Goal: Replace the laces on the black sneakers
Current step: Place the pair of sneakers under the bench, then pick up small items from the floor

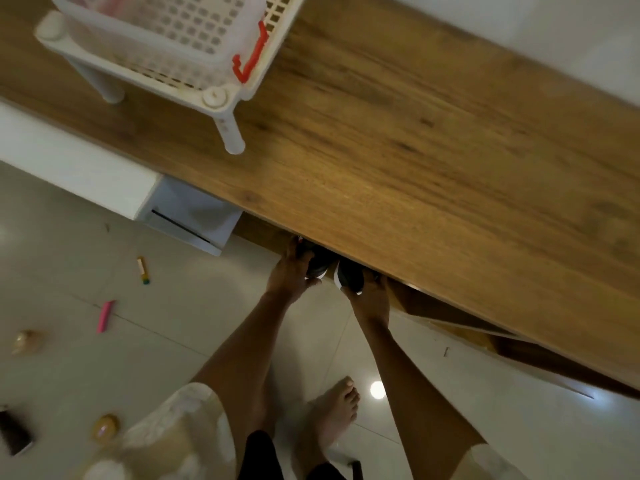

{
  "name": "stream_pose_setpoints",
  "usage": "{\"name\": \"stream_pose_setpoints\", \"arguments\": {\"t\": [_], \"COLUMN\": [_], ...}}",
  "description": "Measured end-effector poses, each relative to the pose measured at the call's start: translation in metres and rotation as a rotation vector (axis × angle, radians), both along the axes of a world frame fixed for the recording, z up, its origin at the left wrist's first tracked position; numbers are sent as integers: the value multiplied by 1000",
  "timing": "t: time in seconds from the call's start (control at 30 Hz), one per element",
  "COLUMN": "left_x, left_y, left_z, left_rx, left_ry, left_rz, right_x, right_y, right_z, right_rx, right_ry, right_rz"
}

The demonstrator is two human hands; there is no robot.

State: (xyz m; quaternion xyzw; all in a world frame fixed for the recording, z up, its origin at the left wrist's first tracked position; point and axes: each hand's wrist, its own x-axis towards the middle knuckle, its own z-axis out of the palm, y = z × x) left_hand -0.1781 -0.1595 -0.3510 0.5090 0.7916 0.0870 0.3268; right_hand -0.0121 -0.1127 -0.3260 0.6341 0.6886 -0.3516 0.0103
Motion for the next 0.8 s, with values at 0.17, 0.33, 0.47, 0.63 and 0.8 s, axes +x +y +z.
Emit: {"name": "stream_pose_setpoints", "arguments": {"t": [0.17, 0.33, 0.47, 0.63, 0.8], "left_x": [10, -1, -31, -63, -107], "left_y": [-37, -82, -105, -136, -188], "left_z": [51, 143, 210, 253, 257], "left_rx": [29, -90, -66, -75, -94], "left_ry": [-57, -15, -18, -66, -88], "left_rz": [182, 492, 727, 992, 1203], "right_x": [-4, -49, -109, -181, -262], "right_y": [-29, -55, -70, -105, -152], "right_z": [52, 151, 220, 256, 257], "right_rx": [-19, -71, -145, -244, -305], "right_ry": [-86, 68, 163, 158, 111], "right_rz": [101, 258, 486, 739, 973]}}
